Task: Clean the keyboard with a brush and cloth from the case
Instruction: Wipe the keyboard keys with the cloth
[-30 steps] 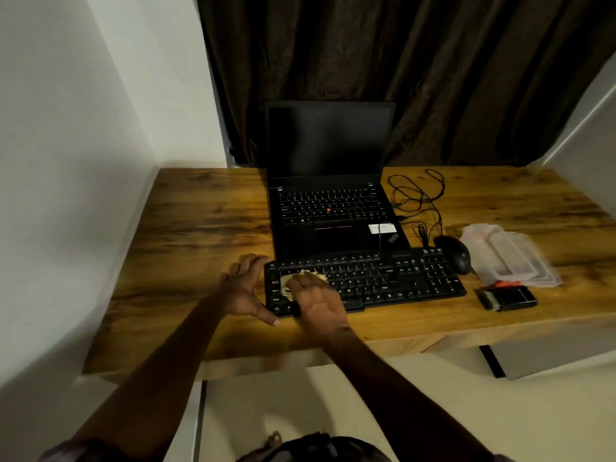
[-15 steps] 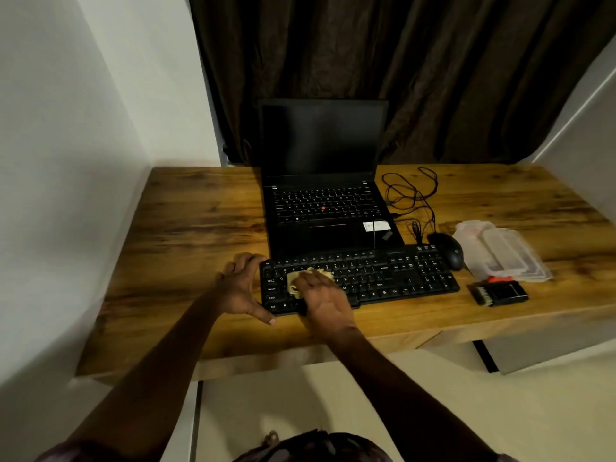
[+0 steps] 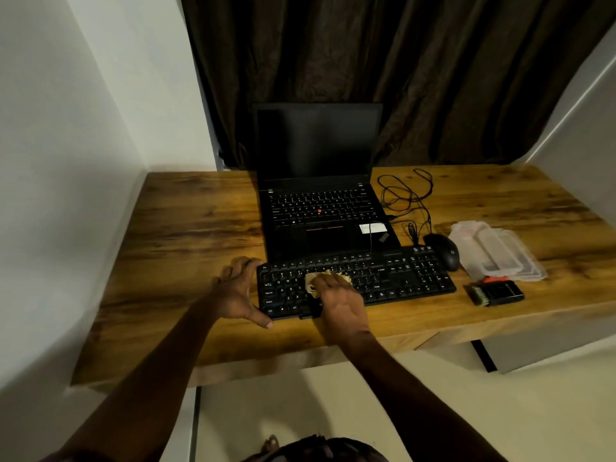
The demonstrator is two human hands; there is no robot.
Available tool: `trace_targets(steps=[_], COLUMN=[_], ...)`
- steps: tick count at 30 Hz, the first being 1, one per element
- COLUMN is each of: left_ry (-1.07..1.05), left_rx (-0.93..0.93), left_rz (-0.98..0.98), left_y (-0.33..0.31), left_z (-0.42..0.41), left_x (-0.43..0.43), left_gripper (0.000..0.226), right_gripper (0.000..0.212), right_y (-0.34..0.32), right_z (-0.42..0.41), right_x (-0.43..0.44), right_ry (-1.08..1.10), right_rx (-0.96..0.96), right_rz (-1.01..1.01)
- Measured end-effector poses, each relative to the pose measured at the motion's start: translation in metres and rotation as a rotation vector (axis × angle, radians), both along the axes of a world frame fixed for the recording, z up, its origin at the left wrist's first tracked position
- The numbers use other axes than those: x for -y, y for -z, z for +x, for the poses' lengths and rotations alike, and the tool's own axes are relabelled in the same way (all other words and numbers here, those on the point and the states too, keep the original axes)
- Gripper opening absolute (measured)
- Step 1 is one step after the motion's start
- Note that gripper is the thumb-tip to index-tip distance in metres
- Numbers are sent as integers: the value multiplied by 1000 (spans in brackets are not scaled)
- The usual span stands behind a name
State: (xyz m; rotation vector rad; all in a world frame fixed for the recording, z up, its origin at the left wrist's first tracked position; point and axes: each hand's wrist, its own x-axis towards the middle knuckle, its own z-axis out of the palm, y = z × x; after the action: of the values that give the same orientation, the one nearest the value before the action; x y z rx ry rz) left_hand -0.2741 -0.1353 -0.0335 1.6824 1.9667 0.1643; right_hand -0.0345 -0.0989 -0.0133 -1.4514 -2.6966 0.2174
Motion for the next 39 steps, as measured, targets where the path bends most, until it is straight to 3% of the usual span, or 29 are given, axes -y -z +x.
trace_targets(steps=[3,10,17,23,32,39], left_ry=[-2,-12,-6,-9,-4,1], left_rx=[0,-1,10,-8,-27,-36], left_rz=[-10,-3,-13,-10,-23,-28], left_y=[0,0,0,1,1,1], left_z=[-1,1,-1,0,2,1], left_x=[0,-1,-1,-2,-3,-3], left_gripper=[142,141,143,141,143,144], right_gripper=[57,57,67,71,65,59], right_y=[-5,2,0,-6,1,-1], right_z=[9,-16,27,11,65,53], right_x=[-4,1,-12,-16,-36,-37], right_ry=[67,-34,157,-10,266,93], right_rx=[30,32,44,77,31,16], right_rz=[-1,-29,-9,2,52,46])
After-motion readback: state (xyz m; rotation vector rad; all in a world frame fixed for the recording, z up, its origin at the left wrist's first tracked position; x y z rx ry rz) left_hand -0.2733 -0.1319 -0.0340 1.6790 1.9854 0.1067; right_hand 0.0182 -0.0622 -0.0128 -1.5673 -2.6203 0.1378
